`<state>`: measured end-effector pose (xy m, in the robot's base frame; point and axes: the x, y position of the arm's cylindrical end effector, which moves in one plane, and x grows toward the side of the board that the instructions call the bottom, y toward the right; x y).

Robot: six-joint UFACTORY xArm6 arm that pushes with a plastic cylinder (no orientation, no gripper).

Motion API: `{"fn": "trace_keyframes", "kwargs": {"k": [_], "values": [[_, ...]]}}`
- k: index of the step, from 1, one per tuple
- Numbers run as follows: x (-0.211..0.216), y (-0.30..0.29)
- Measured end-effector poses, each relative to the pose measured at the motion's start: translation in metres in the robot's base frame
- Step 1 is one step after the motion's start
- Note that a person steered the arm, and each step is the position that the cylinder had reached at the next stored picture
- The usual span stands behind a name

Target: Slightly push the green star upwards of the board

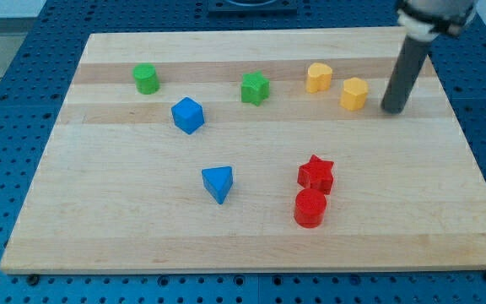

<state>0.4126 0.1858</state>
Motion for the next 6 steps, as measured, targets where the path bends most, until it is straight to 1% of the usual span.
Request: {"fn": "trace_keyframes", "kwargs": {"k": [1,2,3,4,5,6], "values": [[0.019,-0.074],[-0.010,-0.171],[-0.030,-0.191],[-0.079,-0.191],[-0.100,-0.183],[-0.082,-0.149]]}}
